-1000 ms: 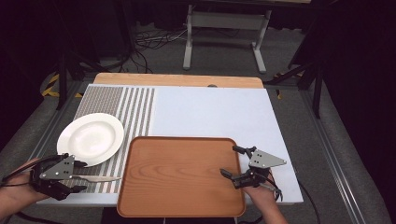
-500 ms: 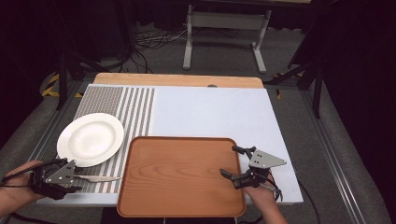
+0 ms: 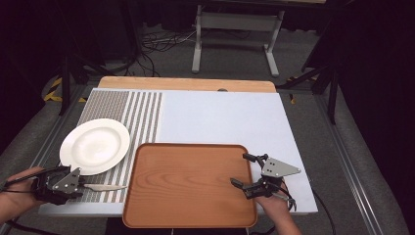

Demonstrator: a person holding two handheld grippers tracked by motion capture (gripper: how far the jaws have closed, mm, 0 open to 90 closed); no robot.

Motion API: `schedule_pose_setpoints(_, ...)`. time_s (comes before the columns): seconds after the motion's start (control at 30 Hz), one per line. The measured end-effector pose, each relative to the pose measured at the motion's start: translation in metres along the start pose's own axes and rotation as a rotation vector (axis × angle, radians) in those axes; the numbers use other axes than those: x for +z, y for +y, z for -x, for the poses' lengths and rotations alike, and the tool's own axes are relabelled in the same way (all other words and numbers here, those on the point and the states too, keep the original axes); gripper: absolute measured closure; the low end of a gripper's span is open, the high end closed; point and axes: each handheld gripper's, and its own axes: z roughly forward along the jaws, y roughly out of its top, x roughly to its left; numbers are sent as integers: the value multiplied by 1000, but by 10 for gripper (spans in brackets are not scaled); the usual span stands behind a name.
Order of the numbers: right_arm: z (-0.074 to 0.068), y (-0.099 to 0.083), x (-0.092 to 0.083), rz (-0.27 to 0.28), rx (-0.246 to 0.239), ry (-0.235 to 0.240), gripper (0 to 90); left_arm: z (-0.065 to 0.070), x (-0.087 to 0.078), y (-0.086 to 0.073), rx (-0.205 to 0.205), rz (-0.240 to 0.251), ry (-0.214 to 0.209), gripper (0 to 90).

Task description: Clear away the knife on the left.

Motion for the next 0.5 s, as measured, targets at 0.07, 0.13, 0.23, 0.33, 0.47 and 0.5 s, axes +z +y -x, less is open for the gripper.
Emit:
schedule_pose_setpoints(0.07,0,0,-1,2,-1,3,73,-4,2,0,1,-16,-16,576)
schedule_pose_setpoints(0.13,0,0,-1,2,-1,4,73,-6,3,1,7,-27,-22,598)
schedule_pose_setpoints(0.23,0,0,-1,2,-2,8,73,-9,3,2,20,-49,-29,631)
schedule_pose_setpoints(0.33,-1,0,0,-1,-5,12,74,-15,5,5,45,-83,-54,695)
schedule_pose_setpoints(0.47,-1,0,-1,2,-5,17,74,-20,7,10,77,-109,-85,739)
schedule_pose_setpoints(0.5,-1,0,-1,2,-5,17,74,-20,7,10,77,-109,-85,741)
